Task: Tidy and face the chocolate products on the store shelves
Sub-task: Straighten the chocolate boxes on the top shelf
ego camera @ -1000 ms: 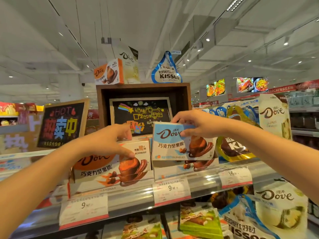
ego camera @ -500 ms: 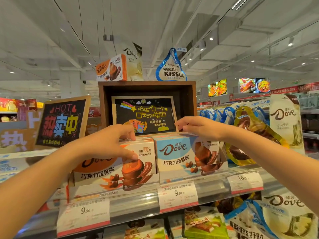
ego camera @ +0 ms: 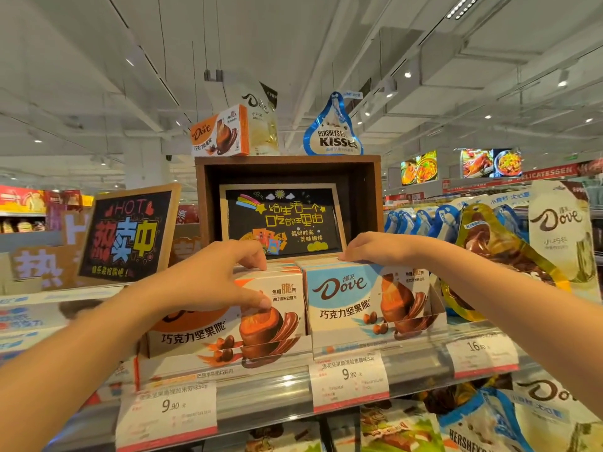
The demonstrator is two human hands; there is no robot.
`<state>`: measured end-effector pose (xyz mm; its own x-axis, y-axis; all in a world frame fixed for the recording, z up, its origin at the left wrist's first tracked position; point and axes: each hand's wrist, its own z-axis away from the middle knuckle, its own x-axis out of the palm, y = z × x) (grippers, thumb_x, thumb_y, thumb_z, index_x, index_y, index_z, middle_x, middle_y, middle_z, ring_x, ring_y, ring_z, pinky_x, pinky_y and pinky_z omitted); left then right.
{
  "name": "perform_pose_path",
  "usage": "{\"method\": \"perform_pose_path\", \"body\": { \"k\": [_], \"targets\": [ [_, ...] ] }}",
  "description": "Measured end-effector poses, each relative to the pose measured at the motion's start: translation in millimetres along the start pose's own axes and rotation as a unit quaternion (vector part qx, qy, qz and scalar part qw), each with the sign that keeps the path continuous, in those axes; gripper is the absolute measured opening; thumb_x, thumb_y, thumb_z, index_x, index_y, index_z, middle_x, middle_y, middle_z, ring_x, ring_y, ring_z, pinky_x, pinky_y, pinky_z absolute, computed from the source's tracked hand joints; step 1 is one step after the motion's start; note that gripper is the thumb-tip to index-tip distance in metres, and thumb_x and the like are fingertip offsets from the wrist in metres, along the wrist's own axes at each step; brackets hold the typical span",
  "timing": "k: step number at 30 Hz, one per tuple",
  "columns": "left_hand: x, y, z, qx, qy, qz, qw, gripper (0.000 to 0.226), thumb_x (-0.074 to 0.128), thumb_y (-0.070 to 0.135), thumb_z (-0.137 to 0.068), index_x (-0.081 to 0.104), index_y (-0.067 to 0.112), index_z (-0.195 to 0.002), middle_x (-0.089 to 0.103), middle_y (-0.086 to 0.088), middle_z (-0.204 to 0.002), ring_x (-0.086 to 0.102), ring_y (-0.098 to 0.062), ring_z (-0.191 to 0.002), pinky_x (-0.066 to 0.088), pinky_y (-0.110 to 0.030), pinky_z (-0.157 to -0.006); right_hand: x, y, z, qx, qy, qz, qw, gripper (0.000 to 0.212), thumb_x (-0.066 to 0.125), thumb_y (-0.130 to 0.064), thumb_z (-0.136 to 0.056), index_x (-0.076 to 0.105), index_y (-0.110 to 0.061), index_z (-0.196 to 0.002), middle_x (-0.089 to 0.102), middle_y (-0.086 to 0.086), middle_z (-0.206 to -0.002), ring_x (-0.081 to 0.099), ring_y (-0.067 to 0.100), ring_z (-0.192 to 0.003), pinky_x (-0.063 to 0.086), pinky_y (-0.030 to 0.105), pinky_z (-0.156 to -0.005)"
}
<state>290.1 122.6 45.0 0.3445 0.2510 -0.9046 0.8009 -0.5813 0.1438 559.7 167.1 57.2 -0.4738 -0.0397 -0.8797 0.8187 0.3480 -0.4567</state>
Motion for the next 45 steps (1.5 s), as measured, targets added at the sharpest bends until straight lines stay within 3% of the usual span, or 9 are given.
{"method": "perform_pose_path", "body": {
  "k": [4,7,11,22,27,29,32,39,45],
  "targets": [
    [-9.0,3.8,-7.4,-0.021,-0.04,-0.054,0.998,0.049,0.074,0.049,-0.069,0.054,0.028,-0.108,0.052,0.016,-0.111,0.048,-0.001,-0.102,0.038,-0.011,-0.078,0.9,1.4,3.7,-0.024,0.039,-0.007,0.999,0.025,0.046,-0.035,-0.096,0.056,-0.014,-0.089,0.065,0.001,-0.087,0.065,0.014,-0.087,0.05,0.03,-0.08],
    [-18.0,7.2,-16.5,-0.076,-0.09,-0.108,0.987,0.061,0.073,0.063,-0.061,0.056,0.024,-0.105,0.054,0.009,-0.105,0.053,-0.008,-0.094,0.047,-0.025,-0.079,3.0,3.9,4.6,-0.066,0.118,0.069,0.988,0.038,0.041,-0.038,-0.097,0.059,-0.004,-0.095,0.063,0.005,-0.092,0.062,0.022,-0.094,0.043,0.045,-0.092],
    [-21.4,6.6,-18.6,-0.094,-0.144,-0.077,0.982,0.078,0.068,0.075,-0.042,0.066,0.016,-0.093,0.065,-0.006,-0.099,0.064,-0.02,-0.088,0.053,-0.033,-0.073,4.3,5.9,7.7,-0.087,0.21,0.118,0.967,0.038,0.036,-0.039,-0.098,0.061,-0.01,-0.1,0.06,0.002,-0.1,0.057,0.018,-0.095,0.04,0.045,-0.096],
    [-12.3,6.8,-3.1,-0.075,-0.046,-0.064,0.994,0.054,0.076,0.059,-0.061,0.051,0.024,-0.093,0.057,0.005,-0.093,0.057,-0.01,-0.083,0.049,-0.026,-0.07,8.5,5.3,10.6,-0.079,0.213,0.085,0.97,0.023,0.035,-0.042,-0.098,0.05,-0.025,-0.099,0.062,-0.007,-0.095,0.06,0.017,-0.098,0.04,0.045,-0.1],
    [-10.7,14.3,1.8,-0.074,-0.007,-0.016,0.997,0.061,0.061,0.077,-0.057,0.049,0.028,-0.092,0.058,0.006,-0.093,0.057,-0.009,-0.083,0.048,-0.025,-0.068,7.7,4.6,10.8,-0.076,0.211,0.088,0.971,0.027,0.035,-0.043,-0.098,0.052,-0.023,-0.102,0.066,-0.002,-0.101,0.06,0.018,-0.099,0.04,0.046,-0.101],
    [-9.5,15.3,1.6,-0.068,0.034,0.009,0.997,0.057,0.043,0.071,-0.07,0.056,0.02,-0.091,0.061,0.0,-0.09,0.058,-0.017,-0.082,0.046,-0.031,-0.071,7.8,5.3,10.8,-0.076,0.211,0.087,0.971,0.028,0.035,-0.043,-0.097,0.052,-0.022,-0.103,0.065,-0.002,-0.1,0.06,0.018,-0.099,0.04,0.046,-0.101],
    [-8.4,11.0,1.8,-0.05,0.054,0.004,0.997,0.027,0.052,0.046,-0.09,0.058,0.02,-0.082,0.061,0.0,-0.083,0.059,-0.017,-0.077,0.045,-0.032,-0.068,8.8,6.8,11.1,-0.087,0.224,0.079,0.967,0.024,0.036,-0.041,-0.098,0.052,-0.024,-0.099,0.063,-0.007,-0.094,0.06,0.017,-0.097,0.039,0.045,-0.1],
    [-9.6,2.9,0.9,-0.035,0.126,-0.022,0.991,0.013,0.054,0.034,-0.091,0.06,0.022,-0.093,0.063,0.004,-0.089,0.059,-0.014,-0.083,0.051,-0.039,-0.073,4.3,2.0,12.9,-0.127,0.299,0.152,0.934,0.032,0.036,-0.043,-0.097,0.058,-0.021,-0.105,0.064,-0.005,-0.098,0.057,0.017,-0.096,0.026,0.036,-0.098],
    [-29.7,1.5,3.4,0.017,0.181,-0.038,0.983,0.012,0.05,0.029,-0.094,0.057,0.019,-0.093,0.055,0.013,-0.079,0.052,-0.004,-0.067,0.036,-0.012,-0.051,-19.5,-19.9,17.1,-0.167,0.37,0.199,0.892,0.033,0.037,-0.042,-0.097,0.061,-0.02,-0.104,0.059,-0.006,-0.094,0.056,0.017,-0.094,0.027,0.036,-0.096]
  ]
}}
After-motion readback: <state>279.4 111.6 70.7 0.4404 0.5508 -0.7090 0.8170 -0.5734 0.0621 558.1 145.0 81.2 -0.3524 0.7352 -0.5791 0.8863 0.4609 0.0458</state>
